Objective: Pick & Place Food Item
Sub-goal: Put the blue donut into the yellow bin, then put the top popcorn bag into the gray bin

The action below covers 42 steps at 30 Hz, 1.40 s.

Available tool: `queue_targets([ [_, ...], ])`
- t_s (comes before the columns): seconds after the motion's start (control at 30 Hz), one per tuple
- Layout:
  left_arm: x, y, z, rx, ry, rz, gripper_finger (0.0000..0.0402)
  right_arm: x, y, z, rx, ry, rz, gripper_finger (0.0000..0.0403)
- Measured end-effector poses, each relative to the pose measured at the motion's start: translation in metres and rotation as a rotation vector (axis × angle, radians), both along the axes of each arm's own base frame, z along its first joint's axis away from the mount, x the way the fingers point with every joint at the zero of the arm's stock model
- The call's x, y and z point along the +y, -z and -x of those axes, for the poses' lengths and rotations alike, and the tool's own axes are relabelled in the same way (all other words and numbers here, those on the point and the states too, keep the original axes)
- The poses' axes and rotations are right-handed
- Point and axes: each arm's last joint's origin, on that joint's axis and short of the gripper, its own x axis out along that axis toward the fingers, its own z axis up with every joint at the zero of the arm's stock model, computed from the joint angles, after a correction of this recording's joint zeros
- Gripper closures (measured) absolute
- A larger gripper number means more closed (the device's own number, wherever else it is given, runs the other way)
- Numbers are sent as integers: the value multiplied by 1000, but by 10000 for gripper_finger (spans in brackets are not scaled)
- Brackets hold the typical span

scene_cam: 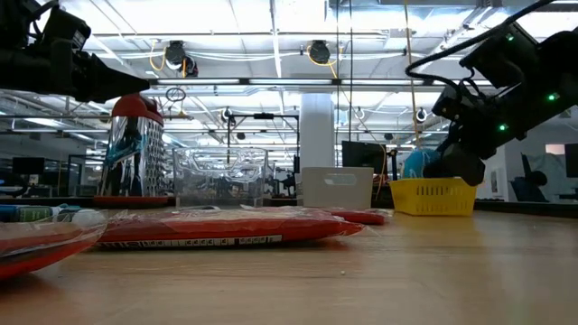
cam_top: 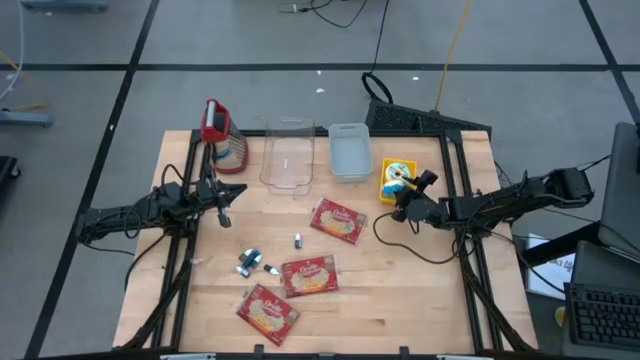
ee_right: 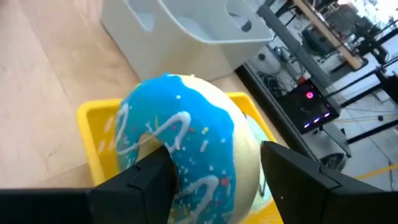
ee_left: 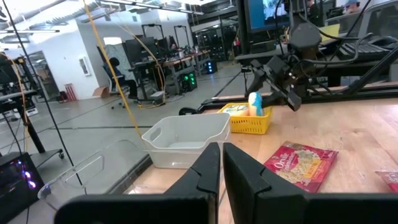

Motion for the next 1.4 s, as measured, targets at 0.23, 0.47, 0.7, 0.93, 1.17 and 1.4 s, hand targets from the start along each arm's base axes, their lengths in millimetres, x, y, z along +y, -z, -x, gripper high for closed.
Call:
queue_targets([
  [0.23, 0, 0, 0, 0, 0, 0, 378, 1, 2, 1, -46, 17, -67, 187],
  [0.47, 0, 0, 0, 0, 0, 0, 378, 2, 0, 2, -119, 8, -174, 194],
  [0.7, 0, 0, 0, 0, 0, 0, 378, 3, -4, 11, -126, 0, -232, 195],
  [0.93, 0, 0, 0, 0, 0, 0, 378, 4, -14, 16, -183, -45, -274, 191],
  [1.17, 0, 0, 0, 0, 0, 0, 378, 6, -25, 19, -305, -106, -356, 195],
  [1.4, 0, 0, 0, 0, 0, 0, 378, 10, -32, 19, -419, -168, -521, 196],
])
